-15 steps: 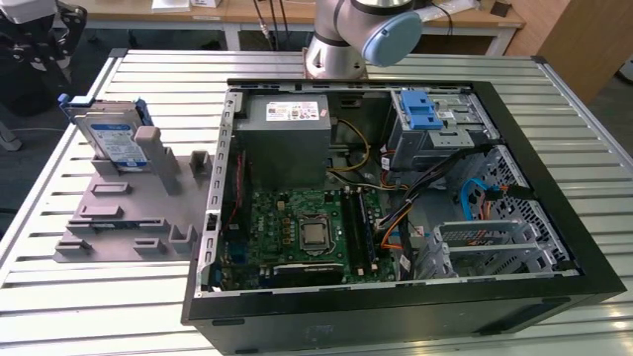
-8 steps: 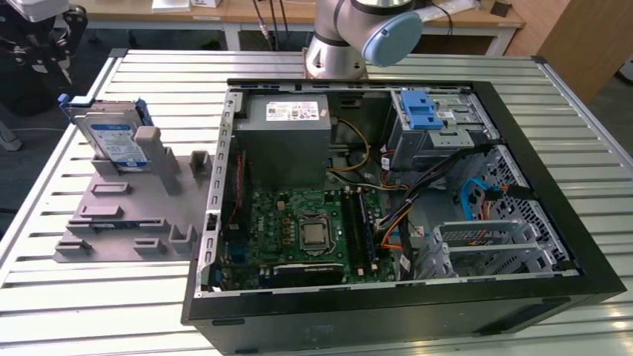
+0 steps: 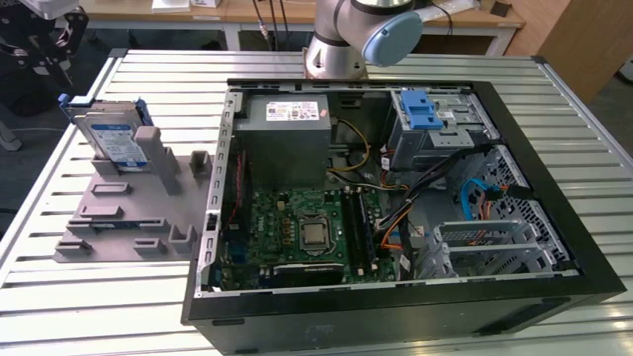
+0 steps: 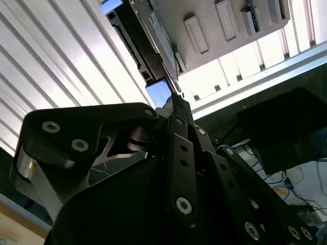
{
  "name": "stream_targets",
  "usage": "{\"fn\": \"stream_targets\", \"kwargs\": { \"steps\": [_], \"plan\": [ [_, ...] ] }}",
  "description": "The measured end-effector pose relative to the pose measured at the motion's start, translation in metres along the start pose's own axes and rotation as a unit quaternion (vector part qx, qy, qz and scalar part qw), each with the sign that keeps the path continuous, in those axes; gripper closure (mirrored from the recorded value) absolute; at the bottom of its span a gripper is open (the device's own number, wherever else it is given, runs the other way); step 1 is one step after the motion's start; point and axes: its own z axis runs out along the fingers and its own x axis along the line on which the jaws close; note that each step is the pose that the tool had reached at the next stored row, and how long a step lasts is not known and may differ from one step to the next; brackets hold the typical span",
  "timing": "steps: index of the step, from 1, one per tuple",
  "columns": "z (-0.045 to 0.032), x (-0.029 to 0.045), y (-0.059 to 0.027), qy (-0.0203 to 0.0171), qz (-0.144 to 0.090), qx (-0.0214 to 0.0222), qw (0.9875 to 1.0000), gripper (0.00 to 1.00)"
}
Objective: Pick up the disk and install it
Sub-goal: 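Pick up the disk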
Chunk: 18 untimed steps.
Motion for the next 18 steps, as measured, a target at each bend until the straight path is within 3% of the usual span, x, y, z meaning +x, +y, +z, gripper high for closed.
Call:
{"fn": "stream_targets", "kwargs": {
  "steps": [5, 9, 13, 18],
  "plan": [
    [0.0016, 0.0000, -0.0001, 0.0019, -0.046, 0.0005, 0.9990, 0.89],
    [0.0022, 0.0000, -0.0001, 0.0034, -0.082, 0.0010, 0.9966, 0.89],
    [0.0028, 0.0000, -0.0001, 0.0049, -0.118, 0.0014, 0.9930, 0.89],
    [0.0035, 0.0000, -0.0001, 0.0068, -0.163, 0.0019, 0.9866, 0.89]
  ]
}}
